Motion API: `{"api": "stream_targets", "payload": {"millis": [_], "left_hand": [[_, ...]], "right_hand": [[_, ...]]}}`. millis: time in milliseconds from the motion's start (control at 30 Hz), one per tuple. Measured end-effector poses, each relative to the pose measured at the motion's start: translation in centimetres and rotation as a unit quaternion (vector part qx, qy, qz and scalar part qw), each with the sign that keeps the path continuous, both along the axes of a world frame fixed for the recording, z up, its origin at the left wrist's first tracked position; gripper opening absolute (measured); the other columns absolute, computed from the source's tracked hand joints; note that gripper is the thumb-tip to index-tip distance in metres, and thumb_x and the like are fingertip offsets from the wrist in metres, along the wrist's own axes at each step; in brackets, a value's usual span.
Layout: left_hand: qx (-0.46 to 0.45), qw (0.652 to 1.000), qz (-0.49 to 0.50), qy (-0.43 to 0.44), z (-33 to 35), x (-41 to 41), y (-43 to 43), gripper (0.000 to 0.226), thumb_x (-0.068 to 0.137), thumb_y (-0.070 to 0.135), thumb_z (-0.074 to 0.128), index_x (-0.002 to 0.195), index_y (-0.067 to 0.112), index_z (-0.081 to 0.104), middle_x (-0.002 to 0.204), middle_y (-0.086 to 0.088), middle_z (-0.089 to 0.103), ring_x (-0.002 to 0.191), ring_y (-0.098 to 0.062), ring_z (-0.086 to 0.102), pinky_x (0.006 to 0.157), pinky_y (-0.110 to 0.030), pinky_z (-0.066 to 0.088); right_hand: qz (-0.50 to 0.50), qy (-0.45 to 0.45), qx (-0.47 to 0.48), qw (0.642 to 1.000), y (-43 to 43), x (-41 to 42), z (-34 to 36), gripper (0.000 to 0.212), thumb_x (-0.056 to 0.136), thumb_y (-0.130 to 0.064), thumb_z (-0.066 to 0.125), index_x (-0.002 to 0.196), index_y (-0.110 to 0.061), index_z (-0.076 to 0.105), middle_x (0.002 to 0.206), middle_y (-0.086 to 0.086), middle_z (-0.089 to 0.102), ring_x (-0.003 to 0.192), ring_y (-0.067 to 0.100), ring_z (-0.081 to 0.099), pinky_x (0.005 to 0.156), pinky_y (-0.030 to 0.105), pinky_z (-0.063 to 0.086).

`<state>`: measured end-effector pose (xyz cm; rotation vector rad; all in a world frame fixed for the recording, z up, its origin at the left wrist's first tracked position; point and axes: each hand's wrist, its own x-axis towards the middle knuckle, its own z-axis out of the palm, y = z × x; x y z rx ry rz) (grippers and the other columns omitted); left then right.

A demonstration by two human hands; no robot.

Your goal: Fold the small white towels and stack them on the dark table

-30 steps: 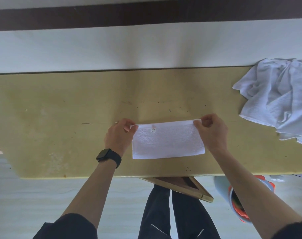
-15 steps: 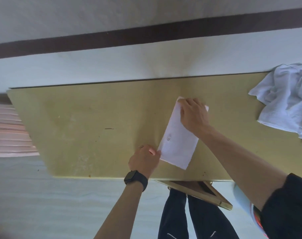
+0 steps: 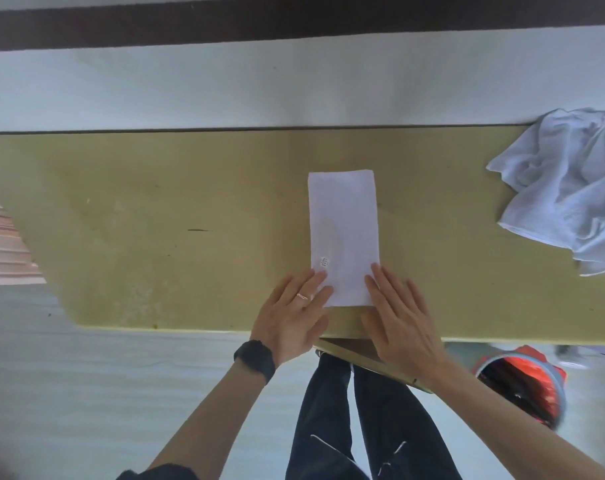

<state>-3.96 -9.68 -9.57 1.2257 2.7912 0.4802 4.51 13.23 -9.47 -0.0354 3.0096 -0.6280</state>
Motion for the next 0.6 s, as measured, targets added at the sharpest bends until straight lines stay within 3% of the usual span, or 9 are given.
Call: {"api": "stream_targets", "payload": {"millis": [100,200,333,400,467,600], "left_hand": [[-0.031,0.998,-0.052,-0.03,-1.2,0.8,-0.9,0.051,0.096,0.041,0.056,0.138,0.013,0.056,0.152,-0.004,0.044,0.141,-0.024,0.04,0.114,-0.047,0.032],[-0.07,0.994,-0.075,-0.028,-2.1,2.1,-1.7,0.056,0.095,0.041,0.059,0.143,0.014,0.051,0.152,-0.004,0.043,0.142,-0.025,0.037,0.115,-0.05,0.031],[-0.034,0.998,-0.058,0.016,-2.4,3.5,-1.7,0.048,0.076,0.005,0.076,0.122,0.017,0.067,0.128,-0.003,0.051,0.126,-0.024,0.049,0.109,-0.041,0.037],[0.002,0.998,-0.056,0.02,-1.9,3.8,-1.3,0.042,0.077,-0.007,0.062,0.11,0.017,0.071,0.121,-0.002,0.05,0.12,-0.022,0.051,0.104,-0.037,0.038],[0.024,0.998,-0.057,0.021,-1.4,3.8,-1.0,0.041,0.082,-0.011,0.05,0.103,0.016,0.072,0.116,-0.001,0.05,0.116,-0.021,0.053,0.099,-0.035,0.041],[0.041,0.998,-0.054,0.014,-1.4,3.5,-1.1,0.021,0.084,-0.001,0.07,0.095,0.016,0.072,0.105,0.002,0.064,0.108,-0.019,0.061,0.096,-0.031,0.045]], "right_hand": [[0.047,-0.04,0.038,0.997,0.5,2.1,-0.9,0.071,0.096,-0.044,0.054,0.153,-0.008,0.03,0.164,0.002,0.02,0.15,0.016,0.02,0.117,0.055,0.025],[0.066,-0.027,0.059,0.996,0.9,3.1,-1.7,0.072,0.092,-0.044,0.062,0.15,-0.007,0.039,0.161,0.003,0.028,0.149,0.018,0.026,0.115,0.054,0.03],[0.05,0.077,0.051,0.994,0.8,4.6,-3.1,0.035,0.092,-0.016,0.067,0.126,-0.013,0.064,0.144,0.004,0.054,0.136,0.023,0.048,0.109,0.049,0.04],[0.044,0.108,0.03,0.993,0.8,5.1,-3.4,0.028,0.092,-0.009,0.066,0.118,-0.016,0.063,0.136,0.005,0.06,0.132,0.025,0.053,0.107,0.05,0.041],[0.042,0.122,0.007,0.992,0.8,5.2,-3.3,0.025,0.093,-0.008,0.065,0.115,-0.017,0.059,0.133,0.006,0.062,0.131,0.027,0.053,0.107,0.051,0.041],[0.037,0.122,-0.032,0.991,0.7,5.1,-2.8,0.018,0.095,-0.014,0.066,0.112,-0.018,0.06,0.131,0.004,0.064,0.13,0.027,0.054,0.105,0.052,0.042]]}}
